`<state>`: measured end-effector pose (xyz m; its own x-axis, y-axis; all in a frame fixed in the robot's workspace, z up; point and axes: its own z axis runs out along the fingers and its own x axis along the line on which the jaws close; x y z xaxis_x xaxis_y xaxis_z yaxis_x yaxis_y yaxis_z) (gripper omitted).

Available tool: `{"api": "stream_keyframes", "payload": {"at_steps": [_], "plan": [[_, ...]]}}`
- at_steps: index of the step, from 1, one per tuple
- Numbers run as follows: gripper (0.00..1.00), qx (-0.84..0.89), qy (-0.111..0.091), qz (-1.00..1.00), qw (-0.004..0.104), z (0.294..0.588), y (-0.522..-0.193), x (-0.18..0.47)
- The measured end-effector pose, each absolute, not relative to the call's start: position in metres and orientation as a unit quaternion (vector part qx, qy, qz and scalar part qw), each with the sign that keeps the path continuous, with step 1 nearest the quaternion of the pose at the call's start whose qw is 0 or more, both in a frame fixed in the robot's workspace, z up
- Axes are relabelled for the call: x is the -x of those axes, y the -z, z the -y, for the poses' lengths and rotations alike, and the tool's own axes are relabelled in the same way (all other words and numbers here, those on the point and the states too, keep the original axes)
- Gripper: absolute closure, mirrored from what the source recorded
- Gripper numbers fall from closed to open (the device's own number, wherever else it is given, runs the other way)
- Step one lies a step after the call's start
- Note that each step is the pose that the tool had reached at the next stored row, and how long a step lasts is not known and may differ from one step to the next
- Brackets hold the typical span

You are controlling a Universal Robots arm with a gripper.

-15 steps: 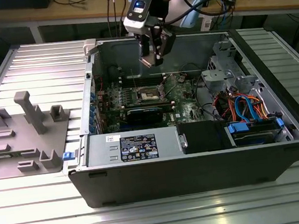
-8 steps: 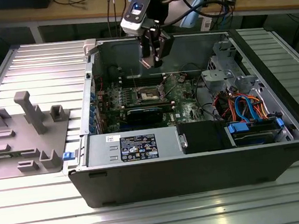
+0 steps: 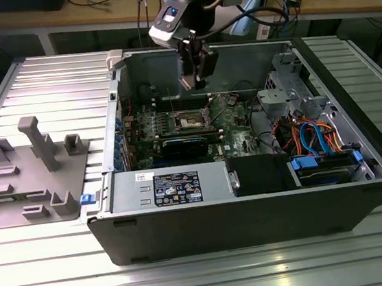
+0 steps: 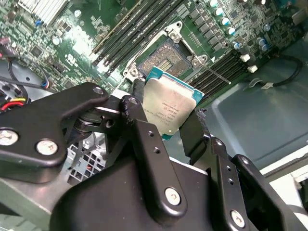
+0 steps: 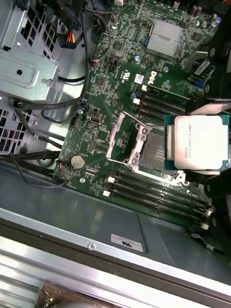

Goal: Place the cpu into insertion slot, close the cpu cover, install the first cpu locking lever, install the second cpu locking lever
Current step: 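Place the cpu into insertion slot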

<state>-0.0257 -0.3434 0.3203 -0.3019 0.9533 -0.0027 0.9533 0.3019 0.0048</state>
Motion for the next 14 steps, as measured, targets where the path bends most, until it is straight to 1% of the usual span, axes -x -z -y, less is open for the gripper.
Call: {"api": "stream_keyframes", "payload": {"at_steps": [9,14], "plan": [[0.46,-0.637,0.0,-0.771,0.002,0.343,-0.309,0.026],[0.46,-0.638,0.0,-0.77,0.003,0.343,-0.309,0.026]]}}
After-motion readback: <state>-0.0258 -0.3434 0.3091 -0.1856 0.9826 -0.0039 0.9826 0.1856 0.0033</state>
